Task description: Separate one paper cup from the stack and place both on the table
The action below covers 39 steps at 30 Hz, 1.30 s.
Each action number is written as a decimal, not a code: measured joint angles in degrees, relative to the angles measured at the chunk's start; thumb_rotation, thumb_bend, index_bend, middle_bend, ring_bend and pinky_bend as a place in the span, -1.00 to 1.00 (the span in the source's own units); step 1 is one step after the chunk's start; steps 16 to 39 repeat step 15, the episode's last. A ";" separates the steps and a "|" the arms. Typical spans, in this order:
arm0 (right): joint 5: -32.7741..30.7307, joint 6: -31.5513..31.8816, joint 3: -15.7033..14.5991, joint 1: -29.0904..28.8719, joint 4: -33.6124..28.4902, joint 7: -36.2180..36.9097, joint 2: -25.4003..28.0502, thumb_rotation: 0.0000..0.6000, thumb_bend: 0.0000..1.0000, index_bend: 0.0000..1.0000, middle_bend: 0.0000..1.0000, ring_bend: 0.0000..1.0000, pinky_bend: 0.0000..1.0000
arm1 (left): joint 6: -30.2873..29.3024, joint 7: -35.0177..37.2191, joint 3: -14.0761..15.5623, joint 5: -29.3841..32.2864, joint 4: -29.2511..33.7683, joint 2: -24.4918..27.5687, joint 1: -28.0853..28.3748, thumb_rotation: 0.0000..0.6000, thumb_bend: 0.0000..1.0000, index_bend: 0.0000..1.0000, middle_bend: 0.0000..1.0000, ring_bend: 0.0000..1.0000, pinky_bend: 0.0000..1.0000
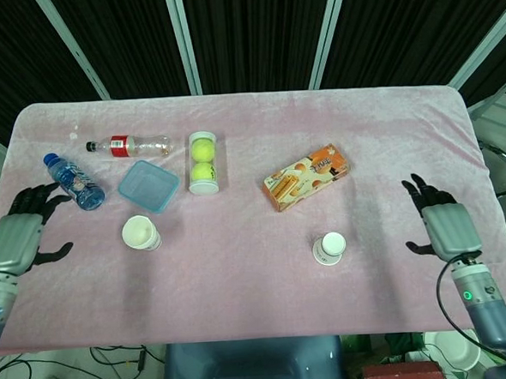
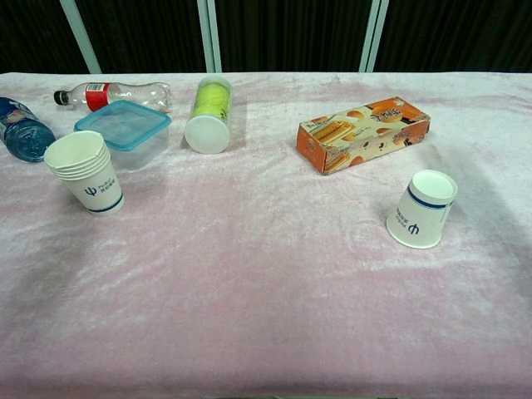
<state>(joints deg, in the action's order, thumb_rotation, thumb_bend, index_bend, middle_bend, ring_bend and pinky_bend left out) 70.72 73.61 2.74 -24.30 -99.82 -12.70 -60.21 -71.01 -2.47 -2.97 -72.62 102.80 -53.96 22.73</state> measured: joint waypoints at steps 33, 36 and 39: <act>17.97 15.74 -6.73 13.54 11.26 6.82 -1.01 1.00 -0.87 -1.00 -1.00 -0.72 -0.58 | -13.46 14.43 6.05 -11.93 -13.53 -4.05 -13.45 1.00 -0.54 -0.62 -0.90 -1.00 -1.00; 17.97 15.74 -6.73 13.54 11.26 6.82 -1.01 1.00 -0.87 -1.00 -1.00 -0.72 -0.58 | -13.46 14.43 6.05 -11.93 -13.53 -4.05 -13.45 1.00 -0.54 -0.62 -0.90 -1.00 -1.00; 17.97 15.74 -6.73 13.54 11.26 6.82 -1.01 1.00 -0.87 -1.00 -1.00 -0.72 -0.58 | -13.46 14.43 6.05 -11.93 -13.53 -4.05 -13.45 1.00 -0.54 -0.62 -0.90 -1.00 -1.00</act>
